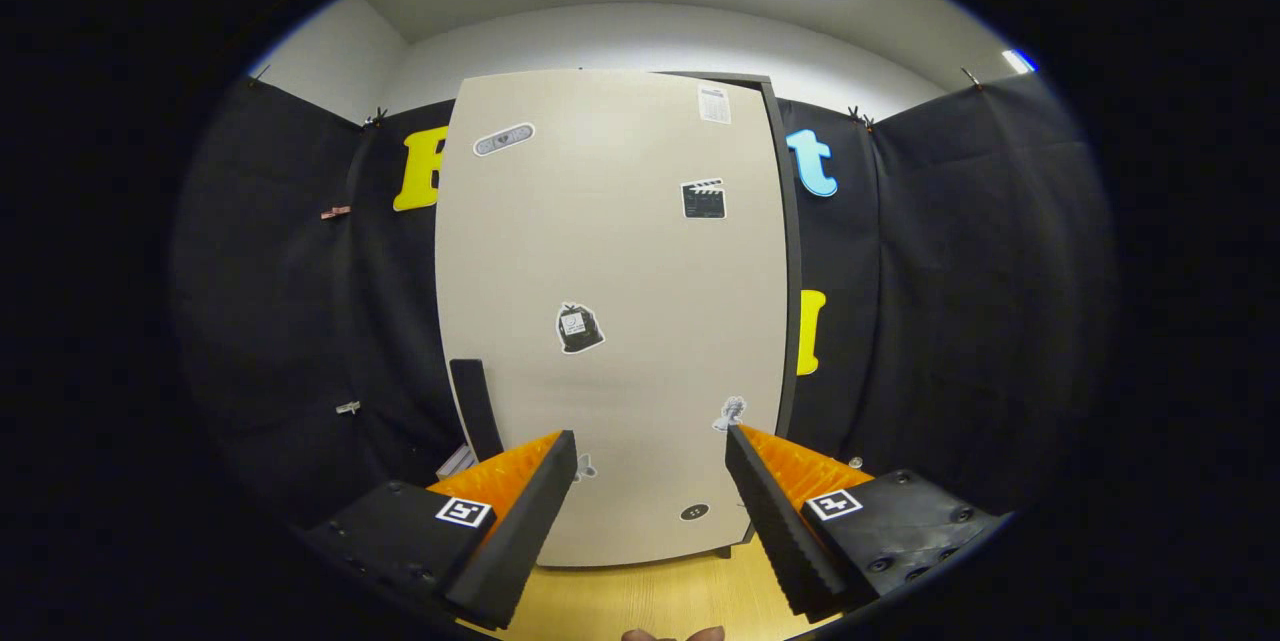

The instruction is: Open the shoe cabinet door, grab the shoes and put them into the shoe cabinet, then close the shoe cabinet door.

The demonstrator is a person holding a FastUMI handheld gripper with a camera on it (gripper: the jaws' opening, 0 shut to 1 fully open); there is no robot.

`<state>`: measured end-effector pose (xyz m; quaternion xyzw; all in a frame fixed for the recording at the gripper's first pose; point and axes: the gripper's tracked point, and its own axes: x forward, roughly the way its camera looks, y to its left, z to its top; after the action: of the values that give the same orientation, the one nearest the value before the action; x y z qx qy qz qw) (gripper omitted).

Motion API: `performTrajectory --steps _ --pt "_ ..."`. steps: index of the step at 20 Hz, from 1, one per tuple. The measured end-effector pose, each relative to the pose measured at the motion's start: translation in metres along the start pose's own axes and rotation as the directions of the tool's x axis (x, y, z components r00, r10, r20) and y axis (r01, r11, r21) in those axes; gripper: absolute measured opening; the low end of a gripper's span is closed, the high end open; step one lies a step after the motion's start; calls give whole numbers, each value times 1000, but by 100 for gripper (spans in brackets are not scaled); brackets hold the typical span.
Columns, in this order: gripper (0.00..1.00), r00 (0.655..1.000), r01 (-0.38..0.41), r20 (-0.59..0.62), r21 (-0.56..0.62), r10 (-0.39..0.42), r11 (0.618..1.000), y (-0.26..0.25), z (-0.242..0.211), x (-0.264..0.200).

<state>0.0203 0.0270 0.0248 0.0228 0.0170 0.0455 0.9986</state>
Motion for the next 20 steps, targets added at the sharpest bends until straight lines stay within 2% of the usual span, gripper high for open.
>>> performTrajectory --steps 20 --pt "98 1000 4 -26 -16 -4 1000 2 -10 7"
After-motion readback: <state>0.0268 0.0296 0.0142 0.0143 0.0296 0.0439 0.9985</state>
